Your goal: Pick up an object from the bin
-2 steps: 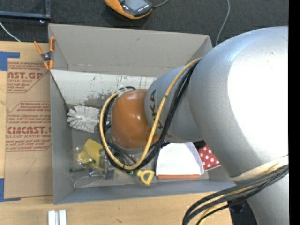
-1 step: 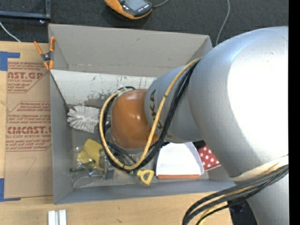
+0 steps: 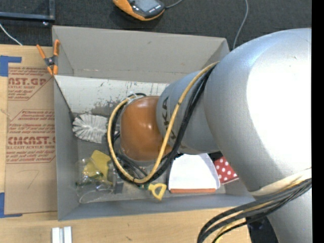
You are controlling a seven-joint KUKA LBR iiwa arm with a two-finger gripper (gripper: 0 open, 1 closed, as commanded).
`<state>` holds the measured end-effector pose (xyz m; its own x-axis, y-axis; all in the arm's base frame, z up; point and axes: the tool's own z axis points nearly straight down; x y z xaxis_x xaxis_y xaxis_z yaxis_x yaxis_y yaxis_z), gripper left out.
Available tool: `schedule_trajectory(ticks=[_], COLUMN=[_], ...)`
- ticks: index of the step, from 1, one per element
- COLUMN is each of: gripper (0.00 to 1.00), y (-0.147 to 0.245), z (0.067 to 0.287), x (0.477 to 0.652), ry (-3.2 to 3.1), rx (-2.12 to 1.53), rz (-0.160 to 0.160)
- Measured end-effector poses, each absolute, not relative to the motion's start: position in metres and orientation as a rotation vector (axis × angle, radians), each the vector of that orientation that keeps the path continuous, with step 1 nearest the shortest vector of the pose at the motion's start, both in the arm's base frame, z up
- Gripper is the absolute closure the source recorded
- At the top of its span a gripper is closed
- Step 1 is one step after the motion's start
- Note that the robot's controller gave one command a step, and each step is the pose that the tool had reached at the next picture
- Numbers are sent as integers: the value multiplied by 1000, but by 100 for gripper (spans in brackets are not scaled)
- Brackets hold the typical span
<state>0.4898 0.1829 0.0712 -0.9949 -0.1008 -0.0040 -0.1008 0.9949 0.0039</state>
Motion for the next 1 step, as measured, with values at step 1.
schedule_trajectory(ticks=[1], gripper=[100], y=[183], z=[77], x=[489], ry=[3137], rx=[-157], rz=[5])
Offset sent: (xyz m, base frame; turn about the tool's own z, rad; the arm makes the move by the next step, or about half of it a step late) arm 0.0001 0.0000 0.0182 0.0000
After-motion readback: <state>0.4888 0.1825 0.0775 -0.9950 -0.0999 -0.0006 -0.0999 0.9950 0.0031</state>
